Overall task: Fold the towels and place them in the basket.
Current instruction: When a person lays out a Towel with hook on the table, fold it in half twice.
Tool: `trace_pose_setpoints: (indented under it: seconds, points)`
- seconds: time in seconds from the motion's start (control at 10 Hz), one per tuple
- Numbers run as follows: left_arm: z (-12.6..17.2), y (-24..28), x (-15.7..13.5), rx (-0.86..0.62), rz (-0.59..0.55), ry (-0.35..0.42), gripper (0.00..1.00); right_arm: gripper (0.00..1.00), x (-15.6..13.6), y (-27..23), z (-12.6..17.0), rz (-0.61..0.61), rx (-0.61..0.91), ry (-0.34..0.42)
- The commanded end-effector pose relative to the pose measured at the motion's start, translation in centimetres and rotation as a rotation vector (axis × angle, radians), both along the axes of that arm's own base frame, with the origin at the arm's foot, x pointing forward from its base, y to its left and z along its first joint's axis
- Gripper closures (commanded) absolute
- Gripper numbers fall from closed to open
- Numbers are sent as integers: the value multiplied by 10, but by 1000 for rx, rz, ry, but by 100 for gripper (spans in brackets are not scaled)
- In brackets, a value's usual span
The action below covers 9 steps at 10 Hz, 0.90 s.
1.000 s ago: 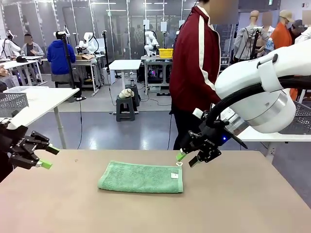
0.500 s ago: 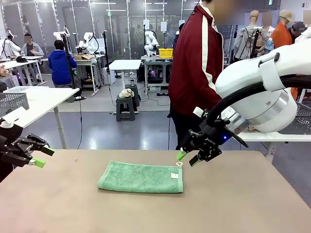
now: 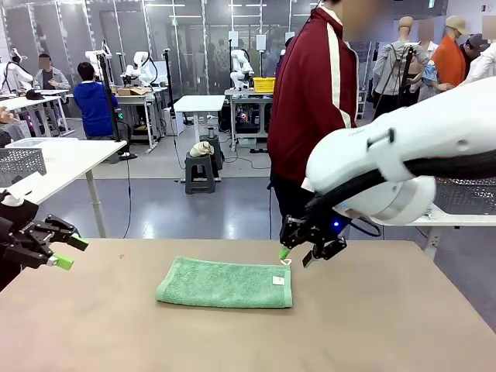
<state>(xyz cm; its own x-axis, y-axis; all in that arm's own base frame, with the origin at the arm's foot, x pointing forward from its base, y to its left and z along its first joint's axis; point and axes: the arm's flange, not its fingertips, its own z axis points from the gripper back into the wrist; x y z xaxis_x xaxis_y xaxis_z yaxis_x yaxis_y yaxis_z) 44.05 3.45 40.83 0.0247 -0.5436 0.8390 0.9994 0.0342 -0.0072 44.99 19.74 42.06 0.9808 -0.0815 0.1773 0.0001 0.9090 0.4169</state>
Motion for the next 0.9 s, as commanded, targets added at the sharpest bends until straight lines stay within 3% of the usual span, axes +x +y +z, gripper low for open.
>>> trace_pose_setpoints:
  seconds: [0.0, 0.4, 0.8]
  points:
    - [2, 0, -3, -13, 5, 0, 27, 42, 33, 15, -14, -130, -42, 41]
    - [2, 0, -3, -13, 5, 0, 27, 42, 75, 13, -63, -230, -34, 79]
    - [2, 0, -3, -13, 5, 0, 27, 42, 84, 26, -94, -236, -129, 80]
